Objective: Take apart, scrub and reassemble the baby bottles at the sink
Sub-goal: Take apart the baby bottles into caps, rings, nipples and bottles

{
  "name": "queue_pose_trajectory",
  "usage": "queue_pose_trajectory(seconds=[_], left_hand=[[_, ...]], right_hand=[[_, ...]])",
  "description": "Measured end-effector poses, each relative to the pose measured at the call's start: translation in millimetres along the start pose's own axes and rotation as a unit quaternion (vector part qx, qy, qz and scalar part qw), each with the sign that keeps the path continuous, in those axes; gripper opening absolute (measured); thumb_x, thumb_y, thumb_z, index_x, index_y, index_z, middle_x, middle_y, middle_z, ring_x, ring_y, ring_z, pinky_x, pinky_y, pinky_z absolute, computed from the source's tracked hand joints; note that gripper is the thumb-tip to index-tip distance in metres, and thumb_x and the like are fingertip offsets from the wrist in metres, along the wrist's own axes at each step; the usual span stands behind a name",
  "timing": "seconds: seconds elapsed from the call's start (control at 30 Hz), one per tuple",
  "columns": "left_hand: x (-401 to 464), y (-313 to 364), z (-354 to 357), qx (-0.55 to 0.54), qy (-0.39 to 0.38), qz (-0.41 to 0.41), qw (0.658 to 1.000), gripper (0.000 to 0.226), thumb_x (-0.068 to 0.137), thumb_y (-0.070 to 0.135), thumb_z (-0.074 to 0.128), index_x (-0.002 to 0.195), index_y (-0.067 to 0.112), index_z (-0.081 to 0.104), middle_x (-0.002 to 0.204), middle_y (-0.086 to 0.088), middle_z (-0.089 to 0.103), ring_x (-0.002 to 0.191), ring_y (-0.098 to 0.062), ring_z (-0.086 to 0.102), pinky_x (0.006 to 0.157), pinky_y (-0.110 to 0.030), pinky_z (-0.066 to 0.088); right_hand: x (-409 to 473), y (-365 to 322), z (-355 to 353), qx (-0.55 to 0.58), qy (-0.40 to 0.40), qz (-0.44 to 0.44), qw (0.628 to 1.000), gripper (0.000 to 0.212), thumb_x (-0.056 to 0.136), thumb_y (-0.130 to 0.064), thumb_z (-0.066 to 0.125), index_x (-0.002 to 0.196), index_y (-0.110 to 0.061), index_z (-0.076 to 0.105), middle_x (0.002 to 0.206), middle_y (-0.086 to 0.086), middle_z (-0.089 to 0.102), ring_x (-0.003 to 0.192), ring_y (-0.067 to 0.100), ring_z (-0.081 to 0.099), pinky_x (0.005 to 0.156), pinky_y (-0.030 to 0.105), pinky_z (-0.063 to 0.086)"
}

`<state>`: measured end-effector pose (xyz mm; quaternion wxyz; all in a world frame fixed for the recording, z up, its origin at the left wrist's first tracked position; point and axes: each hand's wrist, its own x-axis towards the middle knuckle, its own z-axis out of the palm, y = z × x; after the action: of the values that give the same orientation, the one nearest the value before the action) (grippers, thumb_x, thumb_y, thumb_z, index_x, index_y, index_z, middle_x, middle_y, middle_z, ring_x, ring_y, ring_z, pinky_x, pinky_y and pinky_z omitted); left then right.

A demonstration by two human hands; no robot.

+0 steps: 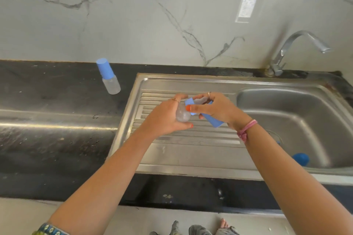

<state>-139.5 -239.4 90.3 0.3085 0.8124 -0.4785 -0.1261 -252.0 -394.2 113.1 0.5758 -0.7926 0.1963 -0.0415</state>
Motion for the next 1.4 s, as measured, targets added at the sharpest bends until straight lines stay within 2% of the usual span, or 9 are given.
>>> queue_pose_trajectory(seconds=[0.17, 0.3, 0.5, 0.6, 0.73, 0.9, 1.03, 1.13, 1.4], left_hand=[[33.0, 42.3, 35.2, -0.027, -0.028, 0.012, 0.999, 0.074, 0.068, 0.049, 0.081, 0.131, 0.029, 0.049, 0.106, 0.013, 0.064, 0.093, -0.009, 0.061, 0.078, -0.028, 0.05], [71.2, 78.2, 76.7, -0.065, -0.036, -0.008, 0.997, 0.071, 0.072, 0.047, 0.08, 0.13, 0.024, 0.049, 0.108, 0.01, 0.062, 0.097, -0.01, 0.06, 0.077, -0.02, 0.045], [131.8, 131.2, 162.6, -0.15, -0.068, -0.097, 0.982, 0.065, 0.073, 0.044, 0.077, 0.123, 0.033, 0.037, 0.101, 0.022, 0.05, 0.088, 0.004, 0.052, 0.07, -0.015, 0.039], [157.1, 151.4, 204.3, -0.216, -0.095, -0.163, 0.958, 0.067, 0.07, 0.039, 0.071, 0.129, 0.026, 0.041, 0.113, 0.006, 0.054, 0.102, -0.013, 0.057, 0.084, -0.028, 0.046], [172.6, 164.1, 255.9, -0.17, -0.13, -0.197, 0.957, 0.047, 0.078, 0.031, 0.075, 0.115, 0.027, 0.046, 0.096, 0.014, 0.045, 0.104, -0.013, 0.046, 0.077, -0.024, 0.04], [179.0, 147.2, 317.5, -0.08, -0.224, -0.256, 0.937, 0.044, 0.076, 0.036, 0.077, 0.108, 0.015, 0.058, 0.12, -0.002, 0.06, 0.107, -0.022, 0.059, 0.08, -0.03, 0.048], [173.5, 122.3, 353.2, 0.005, -0.27, -0.298, 0.916, 0.088, 0.081, 0.044, 0.074, 0.145, 0.002, 0.029, 0.144, -0.017, 0.041, 0.128, -0.031, 0.046, 0.093, -0.031, 0.041], [170.1, 108.6, 370.4, 0.029, -0.288, -0.339, 0.895, 0.104, 0.083, 0.046, 0.071, 0.152, 0.005, 0.005, 0.147, -0.02, 0.036, 0.13, -0.034, 0.045, 0.098, -0.037, 0.043], [173.2, 97.3, 376.6, 0.06, -0.355, -0.333, 0.872, 0.113, 0.08, 0.064, 0.064, 0.154, 0.006, -0.001, 0.158, -0.018, 0.017, 0.141, -0.033, 0.03, 0.108, -0.038, 0.035]], right_hand=[[-21.3, 28.2, -69.9, 0.017, 0.011, -0.043, 0.999, 0.043, 0.07, -0.02, 0.087, 0.109, -0.028, 0.07, 0.1, -0.01, 0.074, 0.092, 0.006, 0.068, 0.079, 0.016, 0.052], [-31.4, 59.7, -135.1, 0.046, 0.097, -0.032, 0.994, 0.037, 0.071, -0.02, 0.086, 0.101, -0.035, 0.071, 0.104, -0.013, 0.071, 0.08, 0.001, 0.063, 0.073, 0.012, 0.049], [-46.7, 119.2, -225.5, 0.122, 0.184, 0.066, 0.973, 0.024, 0.079, -0.028, 0.079, 0.093, -0.01, 0.071, 0.087, 0.004, 0.071, 0.06, 0.009, 0.063, 0.056, 0.02, 0.051], [-52.3, 146.0, -257.4, 0.116, 0.223, 0.112, 0.961, 0.039, 0.08, -0.039, 0.077, 0.096, -0.003, 0.071, 0.084, 0.006, 0.068, 0.056, 0.011, 0.061, 0.052, 0.02, 0.05], [-55.3, 184.1, -286.5, 0.106, 0.241, 0.145, 0.954, 0.037, 0.084, -0.045, 0.071, 0.083, -0.009, 0.067, 0.081, 0.006, 0.068, 0.058, 0.014, 0.062, 0.056, 0.024, 0.051], [-51.0, 235.1, -295.1, 0.095, 0.25, 0.192, 0.944, 0.035, 0.088, -0.049, 0.064, 0.082, -0.015, 0.066, 0.077, 0.006, 0.068, 0.053, 0.009, 0.063, 0.052, 0.022, 0.052], [-42.6, 263.5, -289.1, 0.108, 0.241, 0.245, 0.933, 0.037, 0.088, -0.053, 0.062, 0.095, -0.017, 0.067, 0.09, 0.003, 0.071, 0.07, 0.017, 0.068, 0.073, 0.037, 0.06], [-33.2, 274.1, -287.2, 0.104, 0.215, 0.267, 0.934, 0.041, 0.088, -0.052, 0.063, 0.105, -0.015, 0.065, 0.097, 0.005, 0.07, 0.075, 0.018, 0.068, 0.065, 0.031, 0.06], [-11.0, 280.9, -282.4, 0.069, 0.133, 0.272, 0.951, 0.023, 0.084, -0.046, 0.07, 0.078, -0.025, 0.065, 0.08, -0.005, 0.068, 0.063, 0.008, 0.064, 0.056, 0.021, 0.048]])
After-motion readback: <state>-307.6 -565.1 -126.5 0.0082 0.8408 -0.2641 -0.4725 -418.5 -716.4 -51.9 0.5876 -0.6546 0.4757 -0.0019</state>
